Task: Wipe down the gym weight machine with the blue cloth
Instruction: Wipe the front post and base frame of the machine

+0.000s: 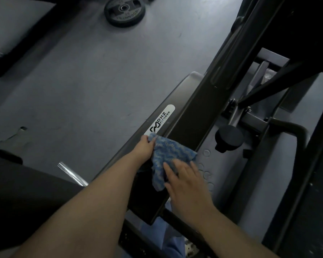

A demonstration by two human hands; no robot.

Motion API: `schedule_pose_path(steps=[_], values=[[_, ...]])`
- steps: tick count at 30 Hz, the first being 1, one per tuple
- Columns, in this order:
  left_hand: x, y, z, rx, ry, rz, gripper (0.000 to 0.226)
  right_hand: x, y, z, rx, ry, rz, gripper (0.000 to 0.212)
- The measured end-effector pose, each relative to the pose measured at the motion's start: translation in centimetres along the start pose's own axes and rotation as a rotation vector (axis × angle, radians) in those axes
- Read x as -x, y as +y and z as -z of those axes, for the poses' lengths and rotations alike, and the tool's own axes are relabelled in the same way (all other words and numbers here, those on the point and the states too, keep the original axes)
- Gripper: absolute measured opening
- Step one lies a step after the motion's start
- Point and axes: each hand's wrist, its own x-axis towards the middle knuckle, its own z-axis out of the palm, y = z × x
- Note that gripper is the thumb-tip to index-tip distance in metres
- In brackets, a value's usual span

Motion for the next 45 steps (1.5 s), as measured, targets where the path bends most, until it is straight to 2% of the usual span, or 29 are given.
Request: schedule_pose_path(steps=[3, 5, 6, 11, 13, 15, 18, 22, 26, 28, 34, 38, 40, 42, 45], values=[[-0.1, 1.4, -0.8, 0.188, -0.027, -0.066, 0.067, -2.1, 1.0, 0.6, 0.048, 0.043, -0.016, 0.037], [-0.6, 0.6, -1.3, 0.187, -0.007, -0.102, 0.087, -3.1, 1.2, 0.7, 0.052, 0.046, -0.041, 0.025], [-0.2, 0.0, -1.4, 0.168, 0.002, -0.099, 0.093, -3.1, 1.0, 0.7, 0.055, 0.031, -0.055, 0.028], [2.6, -2.9, -1.7, -0.062, 0.111, -0.114, 0.078, -1.2, -0.2, 0.4, 0.036, -0.047, -0.030, 0.037], [3.9, -3.6, -2.0, -0.163, 0.156, -0.126, 0.060, -0.5, -0.5, 0.5, 0.015, -0.074, -0.012, 0.039], [5.6, -4.7, -2.4, -0.291, 0.228, -0.201, 0.048, 0.2, -0.8, 0.5, 0.000, -0.098, 0.008, 0.041], [7.7, -6.8, -3.0, -0.316, 0.367, -0.350, 0.037, 1.2, -1.6, 0.5, -0.042, -0.120, 0.050, 0.043], [9.1, -9.2, -4.0, -0.368, 0.472, -0.438, 0.052, 2.5, -2.6, 0.3, -0.090, -0.152, 0.096, 0.046], [11.5, -11.3, -6.0, -0.350, 0.494, -0.358, 0.070, 4.1, -2.9, -0.3, -0.095, -0.231, 0.158, 0.054], [13.0, -11.9, -7.3, -0.254, 0.504, -0.277, 0.075, 4.7, -3.1, -0.3, -0.091, -0.264, 0.183, 0.059], [14.3, -9.4, -8.2, 0.302, 0.535, -0.037, 0.064, 4.1, -3.1, 1.1, -0.104, -0.373, 0.183, 0.070], [12.1, -8.4, -5.5, 0.740, 0.552, 0.303, 0.052, 2.2, -3.6, 1.3, -0.151, -0.426, 0.243, 0.071], [11.0, -9.4, -5.0, 1.018, 0.417, 0.343, 0.054, 1.6, -4.1, 0.8, -0.135, -0.408, 0.260, 0.071], [11.1, -9.9, -5.5, 1.304, 0.281, 0.302, 0.053, 1.4, -4.6, 0.5, -0.108, -0.421, 0.267, 0.069], [12.2, -10.1, -7.1, 1.464, 0.150, 0.294, 0.067, 2.1, -4.7, 0.5, -0.078, -0.420, 0.240, 0.066]])
